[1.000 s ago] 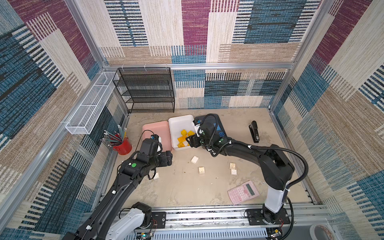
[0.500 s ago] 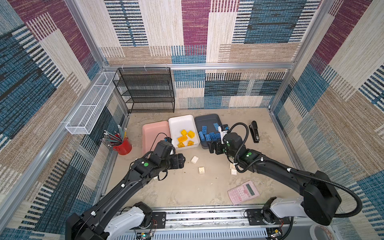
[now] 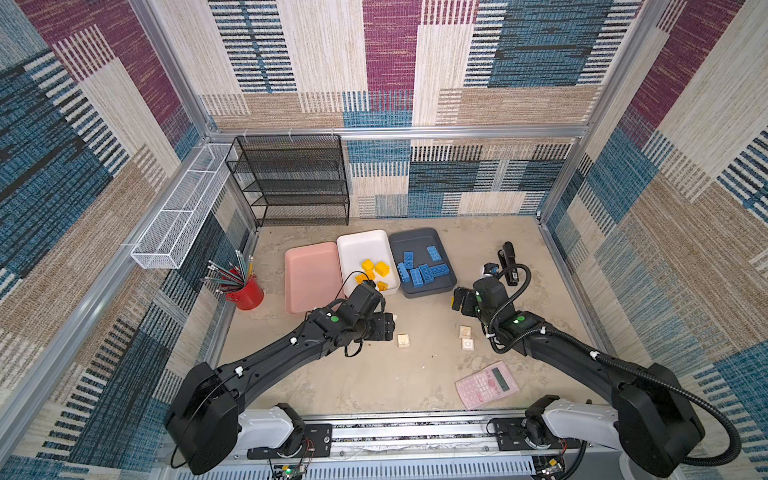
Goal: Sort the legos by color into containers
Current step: 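Lower the right gripper to the yellow brick while the left arm draws back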
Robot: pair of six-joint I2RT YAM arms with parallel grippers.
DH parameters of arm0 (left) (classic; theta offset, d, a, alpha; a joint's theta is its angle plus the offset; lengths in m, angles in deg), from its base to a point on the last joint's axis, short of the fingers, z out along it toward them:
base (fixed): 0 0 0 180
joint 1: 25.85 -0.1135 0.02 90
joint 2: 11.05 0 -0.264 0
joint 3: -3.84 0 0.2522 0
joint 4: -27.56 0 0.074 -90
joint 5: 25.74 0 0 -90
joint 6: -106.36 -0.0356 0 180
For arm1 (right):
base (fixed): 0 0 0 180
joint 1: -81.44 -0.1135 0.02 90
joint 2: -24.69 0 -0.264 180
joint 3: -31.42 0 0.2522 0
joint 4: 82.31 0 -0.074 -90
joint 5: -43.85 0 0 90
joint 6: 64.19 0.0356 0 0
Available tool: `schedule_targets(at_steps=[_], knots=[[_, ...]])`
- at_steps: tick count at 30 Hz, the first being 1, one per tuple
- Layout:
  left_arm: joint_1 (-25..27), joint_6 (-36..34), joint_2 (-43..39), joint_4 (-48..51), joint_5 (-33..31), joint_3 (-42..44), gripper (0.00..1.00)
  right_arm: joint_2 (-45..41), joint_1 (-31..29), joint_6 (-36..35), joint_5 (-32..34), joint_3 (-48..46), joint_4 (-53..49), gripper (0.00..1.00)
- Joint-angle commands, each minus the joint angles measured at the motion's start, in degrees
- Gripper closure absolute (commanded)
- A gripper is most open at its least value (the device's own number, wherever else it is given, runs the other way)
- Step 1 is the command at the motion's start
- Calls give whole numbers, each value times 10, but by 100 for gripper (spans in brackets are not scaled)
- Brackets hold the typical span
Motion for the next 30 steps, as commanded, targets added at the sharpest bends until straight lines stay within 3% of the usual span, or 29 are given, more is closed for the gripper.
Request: schedule_targets(at_steps=[1, 11, 30], knots=[[5, 10, 14, -36, -9, -1, 22, 31, 1, 9, 15, 5, 26, 1], [8, 2, 33, -64, -11, 15, 22, 150, 1, 2, 47, 42, 57, 3], [8, -29, 55, -88, -11, 14, 21, 285, 4, -26, 11, 129, 38, 28]])
